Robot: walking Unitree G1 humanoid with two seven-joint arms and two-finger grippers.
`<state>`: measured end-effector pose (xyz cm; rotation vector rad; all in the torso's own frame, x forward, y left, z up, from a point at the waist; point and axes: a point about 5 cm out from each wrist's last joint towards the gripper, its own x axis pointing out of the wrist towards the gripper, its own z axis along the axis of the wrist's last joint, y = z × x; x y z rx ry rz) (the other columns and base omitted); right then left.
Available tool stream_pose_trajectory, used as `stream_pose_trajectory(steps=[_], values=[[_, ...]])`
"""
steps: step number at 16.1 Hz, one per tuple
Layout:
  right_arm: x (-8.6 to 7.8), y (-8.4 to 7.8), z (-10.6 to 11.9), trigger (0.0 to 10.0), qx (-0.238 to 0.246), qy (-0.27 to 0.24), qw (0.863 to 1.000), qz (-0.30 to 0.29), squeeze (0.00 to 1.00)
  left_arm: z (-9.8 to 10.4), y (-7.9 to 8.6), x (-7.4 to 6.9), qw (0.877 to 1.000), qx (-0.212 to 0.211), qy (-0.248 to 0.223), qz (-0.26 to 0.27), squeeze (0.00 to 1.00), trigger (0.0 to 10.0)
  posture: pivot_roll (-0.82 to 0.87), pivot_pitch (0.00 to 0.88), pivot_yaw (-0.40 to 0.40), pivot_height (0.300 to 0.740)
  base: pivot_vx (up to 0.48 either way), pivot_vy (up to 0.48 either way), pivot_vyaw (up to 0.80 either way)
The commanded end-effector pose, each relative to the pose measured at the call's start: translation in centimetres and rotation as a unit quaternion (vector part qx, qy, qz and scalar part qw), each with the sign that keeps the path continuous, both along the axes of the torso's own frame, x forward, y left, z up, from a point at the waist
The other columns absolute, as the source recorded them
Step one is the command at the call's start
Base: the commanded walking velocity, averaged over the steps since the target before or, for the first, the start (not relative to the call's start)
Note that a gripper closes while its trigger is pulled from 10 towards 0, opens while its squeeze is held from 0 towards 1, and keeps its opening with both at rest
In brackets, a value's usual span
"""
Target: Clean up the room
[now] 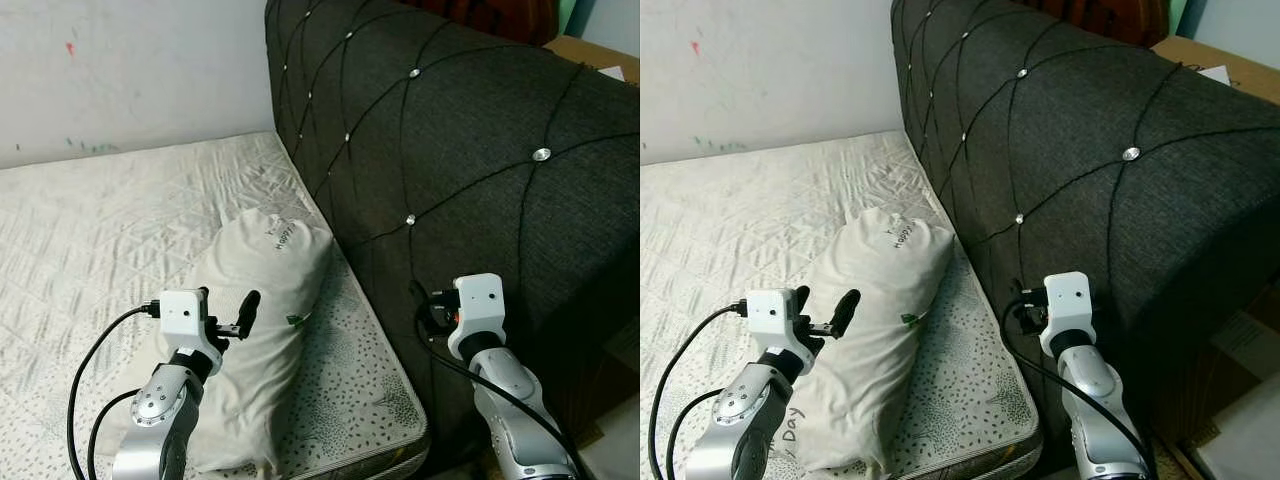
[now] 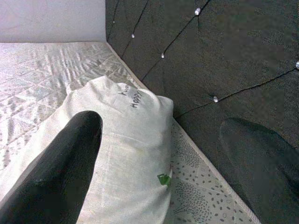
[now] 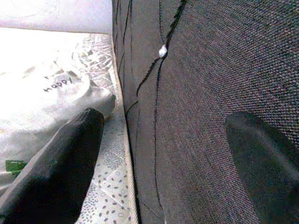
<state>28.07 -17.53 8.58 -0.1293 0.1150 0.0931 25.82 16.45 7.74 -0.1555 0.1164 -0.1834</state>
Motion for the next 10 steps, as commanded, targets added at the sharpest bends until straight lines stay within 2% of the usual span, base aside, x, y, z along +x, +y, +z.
stream_pose_trajectory(steps=[1, 10], values=[[-0.09, -0.75, -0.03, 10.0, 0.004, 0.008, 1.000, -0.014, 0.00, 0.30, 0.25, 0.16, 1.000, 0.001, -0.002, 0.006, 0.00, 10.0, -0.18, 0.000, 0.028, 0.740, 0.000, 0.480, 0.00], [-0.30, -0.56, 0.04, 10.0, -0.007, 0.002, 1.000, 0.008, 0.00, 0.23, 0.26, 0.27, 1.000, 0.000, 0.002, 0.012, 0.00, 10.0, -0.18, 0.000, 0.026, 0.740, 0.000, 0.467, 0.00]])
